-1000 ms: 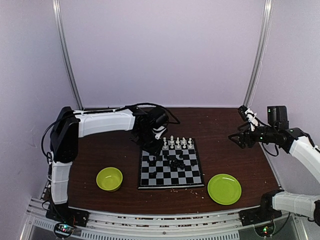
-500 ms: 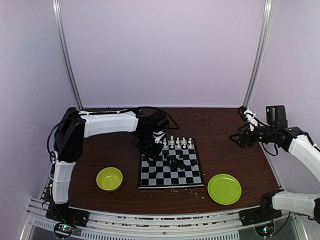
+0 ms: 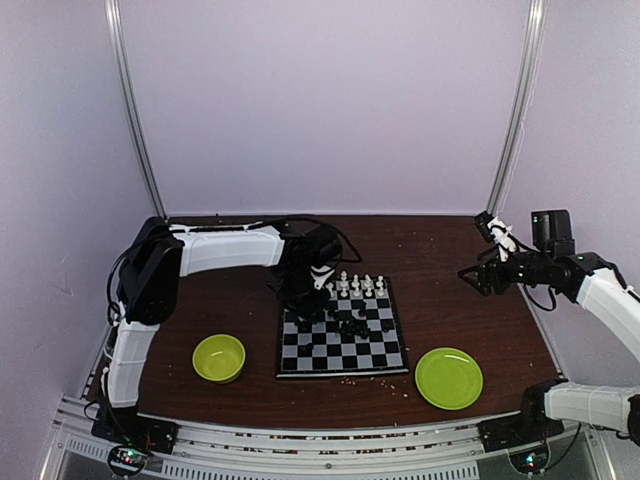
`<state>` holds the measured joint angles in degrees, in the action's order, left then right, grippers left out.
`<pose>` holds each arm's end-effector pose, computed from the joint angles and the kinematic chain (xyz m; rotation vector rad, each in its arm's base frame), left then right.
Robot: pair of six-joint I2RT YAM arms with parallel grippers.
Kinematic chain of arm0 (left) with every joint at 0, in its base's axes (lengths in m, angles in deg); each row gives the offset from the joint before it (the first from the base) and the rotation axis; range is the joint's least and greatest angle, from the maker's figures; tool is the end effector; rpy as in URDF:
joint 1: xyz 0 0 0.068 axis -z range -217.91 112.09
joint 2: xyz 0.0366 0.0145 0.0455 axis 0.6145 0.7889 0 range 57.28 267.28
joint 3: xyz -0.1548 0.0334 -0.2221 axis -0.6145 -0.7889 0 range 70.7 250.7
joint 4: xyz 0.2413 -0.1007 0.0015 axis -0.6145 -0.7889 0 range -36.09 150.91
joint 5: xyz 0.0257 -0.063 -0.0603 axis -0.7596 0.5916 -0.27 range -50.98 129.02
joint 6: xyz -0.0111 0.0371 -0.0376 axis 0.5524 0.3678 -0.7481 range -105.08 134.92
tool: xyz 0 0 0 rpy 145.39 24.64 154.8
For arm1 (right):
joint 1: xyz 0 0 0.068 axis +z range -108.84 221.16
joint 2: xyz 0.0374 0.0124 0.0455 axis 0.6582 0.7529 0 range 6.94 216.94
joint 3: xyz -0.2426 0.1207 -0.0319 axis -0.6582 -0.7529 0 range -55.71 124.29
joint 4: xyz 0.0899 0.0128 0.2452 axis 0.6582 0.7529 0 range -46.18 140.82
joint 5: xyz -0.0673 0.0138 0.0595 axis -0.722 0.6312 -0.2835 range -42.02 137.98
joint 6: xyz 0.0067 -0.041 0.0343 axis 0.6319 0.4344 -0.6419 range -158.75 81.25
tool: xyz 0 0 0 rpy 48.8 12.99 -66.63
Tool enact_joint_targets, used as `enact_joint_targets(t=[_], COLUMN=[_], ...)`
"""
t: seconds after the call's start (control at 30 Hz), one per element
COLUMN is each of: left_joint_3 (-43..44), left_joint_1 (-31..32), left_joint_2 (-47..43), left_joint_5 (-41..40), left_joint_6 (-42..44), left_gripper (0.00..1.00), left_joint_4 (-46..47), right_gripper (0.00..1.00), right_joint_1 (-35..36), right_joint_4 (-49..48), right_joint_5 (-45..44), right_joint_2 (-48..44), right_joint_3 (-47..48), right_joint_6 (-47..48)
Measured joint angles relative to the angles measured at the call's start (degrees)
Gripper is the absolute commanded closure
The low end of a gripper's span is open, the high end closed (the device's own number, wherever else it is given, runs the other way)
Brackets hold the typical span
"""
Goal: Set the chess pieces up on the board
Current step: Pick up the rook from the chessboard.
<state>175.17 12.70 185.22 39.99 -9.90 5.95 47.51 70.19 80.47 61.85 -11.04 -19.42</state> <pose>0.2869 -0.3503 0.1718 0.6689 2.9095 -0.2049 0.2001 0.0415 0.2830 -0.7718 1.9926 0.4919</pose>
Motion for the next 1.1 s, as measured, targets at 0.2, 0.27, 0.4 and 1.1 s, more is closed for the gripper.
enact_joint_targets(t=[0.2, 0.27, 0.4, 1.1], left_joint_3=[0.0, 0.0, 0.0, -0.5], left_joint_1=[0.0, 0.0, 0.1, 0.5], left_joint_2=[0.1, 0.1, 0.1, 0.1], left_joint_5=[0.6, 0.7, 0.7, -0.8], left_joint_6=[0.0, 0.0, -0.1, -1.1], left_gripper=[0.67, 0.66, 0.66, 0.76], left_joint_4=[0.0, 0.0, -0.1, -0.9], right_gripper=[0.28, 0.28, 0.28, 0.28], right_joint_1=[0.0, 0.0, 0.1, 0.2], right_joint_4=[0.0, 0.1, 0.5, 0.8], right_joint_5=[-0.9, -1.1, -1.3, -1.5], right_joint_2=[0.5, 0.9, 1.4, 1.4], right_joint_3=[0.2, 0.3, 0.5, 0.9], right_joint_6=[0.0, 0.0, 0.0, 0.0])
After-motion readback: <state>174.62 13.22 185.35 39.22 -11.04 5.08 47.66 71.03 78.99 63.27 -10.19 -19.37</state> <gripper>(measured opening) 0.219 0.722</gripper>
